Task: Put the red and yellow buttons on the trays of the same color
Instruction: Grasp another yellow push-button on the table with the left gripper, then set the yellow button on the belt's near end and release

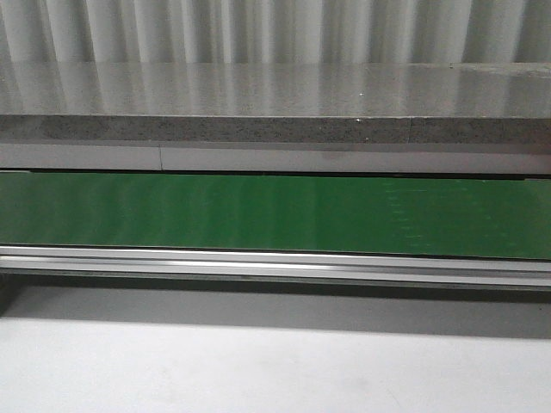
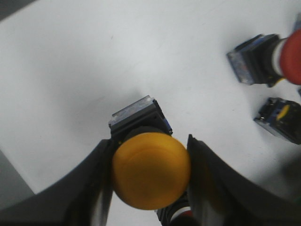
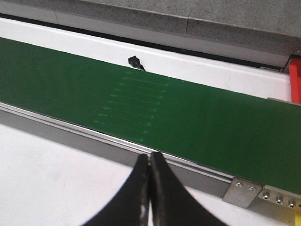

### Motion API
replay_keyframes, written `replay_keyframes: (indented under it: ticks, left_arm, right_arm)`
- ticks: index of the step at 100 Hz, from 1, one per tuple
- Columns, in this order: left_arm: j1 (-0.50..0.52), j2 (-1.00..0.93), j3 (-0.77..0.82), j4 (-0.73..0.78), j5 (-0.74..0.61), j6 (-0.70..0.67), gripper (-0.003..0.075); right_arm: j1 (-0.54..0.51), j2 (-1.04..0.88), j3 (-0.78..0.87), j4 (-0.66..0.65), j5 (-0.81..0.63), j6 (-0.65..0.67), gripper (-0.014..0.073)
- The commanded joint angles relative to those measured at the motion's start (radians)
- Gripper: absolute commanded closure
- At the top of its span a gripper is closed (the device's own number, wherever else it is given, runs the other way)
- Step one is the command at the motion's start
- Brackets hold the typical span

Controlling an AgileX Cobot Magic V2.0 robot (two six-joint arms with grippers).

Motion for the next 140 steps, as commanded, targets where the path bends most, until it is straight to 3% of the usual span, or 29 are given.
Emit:
replay_keyframes:
  ticks: [1, 23, 37, 65, 84, 140]
  left_arm:
    - [-0.010, -0.085, -0.043, -0.034, -0.016, 0.096, 0.0639]
    - [-0.051, -0.193, -0.081, -0.156, 0.036, 0.351, 0.0639]
    - [-0.133, -0.211, -0.126, -0.170, 0.103, 0.431, 0.0639]
    - [-0.364, -0.178, -0.209, -0.135, 0.161, 0.440, 0.0639]
    - [-0.454, -0.103, -0.238, -0.120, 0.193, 0.440, 0.0639]
    - [-0.496, 0.020, -0.248, -0.104, 0.194, 0.440, 0.0629]
  right_arm:
    - [0.001, 0.008, -0.023, 0.003, -0.066, -0.011, 0.0660]
    - [0.001, 0.008, -0.023, 0.003, -0.066, -0.011, 0.0660]
    - [0.001, 0.008, -0.023, 0.003, -0.066, -0.011, 0.0660]
    - [0.001, 0.008, -0.023, 0.003, -0.066, -0.011, 0.0660]
    - [0.001, 0.008, -0.023, 0.003, -0.066, -0.011, 0.0660]
    - [0.001, 0.008, -0.023, 0.003, -0.066, -0.011, 0.0660]
